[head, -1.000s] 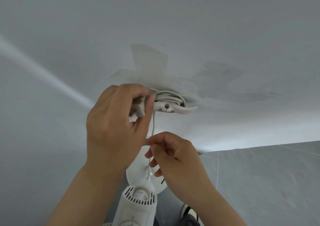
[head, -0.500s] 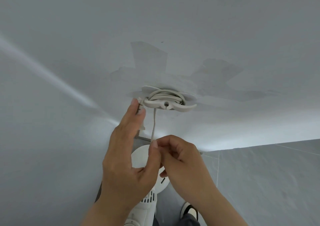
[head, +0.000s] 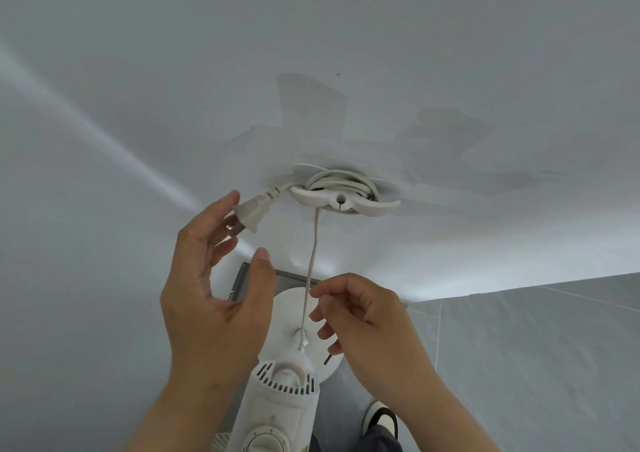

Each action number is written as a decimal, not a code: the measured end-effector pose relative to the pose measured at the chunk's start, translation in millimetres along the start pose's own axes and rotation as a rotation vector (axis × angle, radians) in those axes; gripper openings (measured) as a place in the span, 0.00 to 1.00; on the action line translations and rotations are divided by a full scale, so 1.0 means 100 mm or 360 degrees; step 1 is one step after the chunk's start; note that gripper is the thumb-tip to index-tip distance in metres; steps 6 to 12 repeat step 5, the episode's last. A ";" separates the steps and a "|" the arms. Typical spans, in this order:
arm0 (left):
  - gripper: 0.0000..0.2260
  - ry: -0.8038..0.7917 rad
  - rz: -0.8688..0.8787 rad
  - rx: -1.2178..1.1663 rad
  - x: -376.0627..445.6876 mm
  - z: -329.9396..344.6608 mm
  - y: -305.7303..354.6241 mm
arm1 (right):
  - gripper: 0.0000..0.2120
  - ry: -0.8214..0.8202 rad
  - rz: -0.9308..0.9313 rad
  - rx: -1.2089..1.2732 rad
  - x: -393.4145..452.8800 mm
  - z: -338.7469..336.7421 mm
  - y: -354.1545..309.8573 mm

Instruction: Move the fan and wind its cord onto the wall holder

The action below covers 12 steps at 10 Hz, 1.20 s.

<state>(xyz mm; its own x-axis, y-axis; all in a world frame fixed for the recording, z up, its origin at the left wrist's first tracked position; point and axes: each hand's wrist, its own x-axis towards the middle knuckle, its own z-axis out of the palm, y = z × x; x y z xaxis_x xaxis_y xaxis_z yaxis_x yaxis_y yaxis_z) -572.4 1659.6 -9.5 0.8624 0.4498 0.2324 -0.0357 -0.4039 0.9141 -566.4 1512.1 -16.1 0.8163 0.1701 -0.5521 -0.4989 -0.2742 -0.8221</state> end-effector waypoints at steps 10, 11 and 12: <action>0.23 -0.0097 0.0005 0.0278 -0.13 -0.19 0.03 | 0.11 0.0211 -0.0498 -0.0272 -0.17 -0.23 0.10; 0.23 -0.0097 0.0005 0.0278 -0.13 -0.19 0.03 | 0.11 0.0211 -0.0498 -0.0272 -0.17 -0.23 0.10; 0.23 -0.0097 0.0005 0.0278 -0.13 -0.19 0.03 | 0.11 0.0211 -0.0498 -0.0272 -0.17 -0.23 0.10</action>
